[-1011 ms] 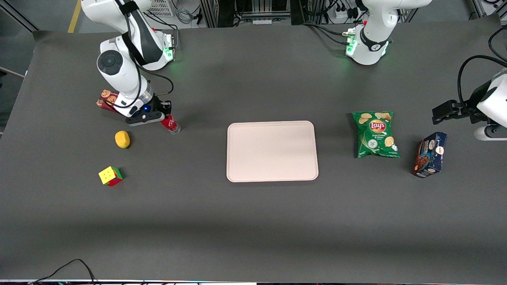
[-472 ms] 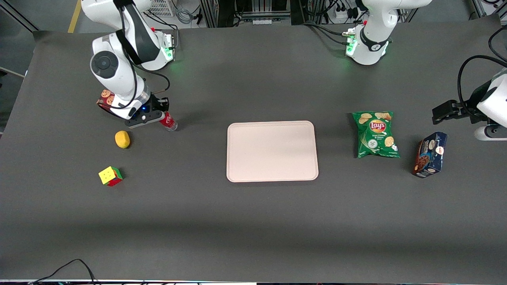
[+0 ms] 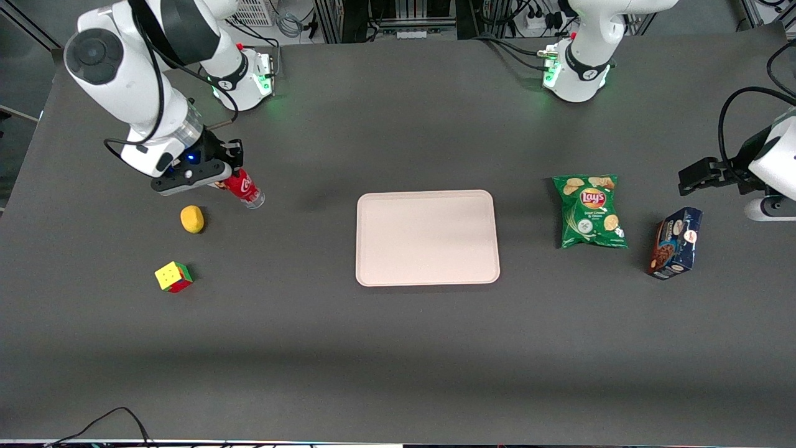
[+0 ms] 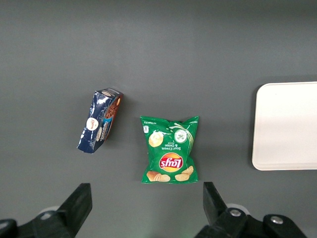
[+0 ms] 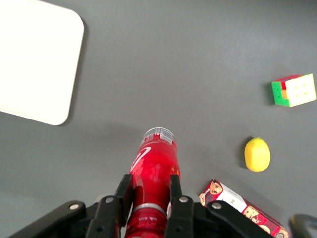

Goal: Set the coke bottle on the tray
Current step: 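Lift the bottle and carry it toward the white tray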

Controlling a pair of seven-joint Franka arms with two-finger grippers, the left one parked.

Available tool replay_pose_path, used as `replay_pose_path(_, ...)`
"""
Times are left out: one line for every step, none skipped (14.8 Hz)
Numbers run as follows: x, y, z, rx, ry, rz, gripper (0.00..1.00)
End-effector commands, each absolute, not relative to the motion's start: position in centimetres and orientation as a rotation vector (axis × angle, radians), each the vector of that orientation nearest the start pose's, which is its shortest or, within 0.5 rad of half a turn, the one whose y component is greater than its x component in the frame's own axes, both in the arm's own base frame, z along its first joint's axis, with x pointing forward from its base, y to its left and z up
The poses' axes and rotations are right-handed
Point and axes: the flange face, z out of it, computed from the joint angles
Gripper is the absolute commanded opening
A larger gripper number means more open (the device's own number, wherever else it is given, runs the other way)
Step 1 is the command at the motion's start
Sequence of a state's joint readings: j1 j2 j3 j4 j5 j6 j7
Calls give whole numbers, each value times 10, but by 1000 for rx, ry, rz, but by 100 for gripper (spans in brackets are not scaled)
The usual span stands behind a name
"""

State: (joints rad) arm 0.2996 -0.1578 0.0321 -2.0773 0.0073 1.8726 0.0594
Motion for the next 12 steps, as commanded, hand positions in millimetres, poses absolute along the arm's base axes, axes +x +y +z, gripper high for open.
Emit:
replay_pose_path(491,178,514,-3103,-409,43,0)
replay_pose_path(492,195,519,-3103,-395,23,0)
replay_pose_path(489,216,522,-3098,-375,17,0)
replay_pose_path(484,239,523,-3095,-326,17,0)
replay_pose_path(478,264,526,-3094,-268,9,0)
replay_pose_path(476,286,527,-3093,-207,6,0)
replay_pose_path(476,302,524,-3088,-149,10,0)
replay_pose_path(477,320,521,-3069,-95,27,0)
replay_pose_path(478,341,516,-3057,-74,46,0)
replay_pose_path(476,367,511,-3054,-81,52,0)
replay_pose_path(478,387,503,-3051,-65,54,0)
replay_pose_path(486,397,491,-3046,-18,57,0)
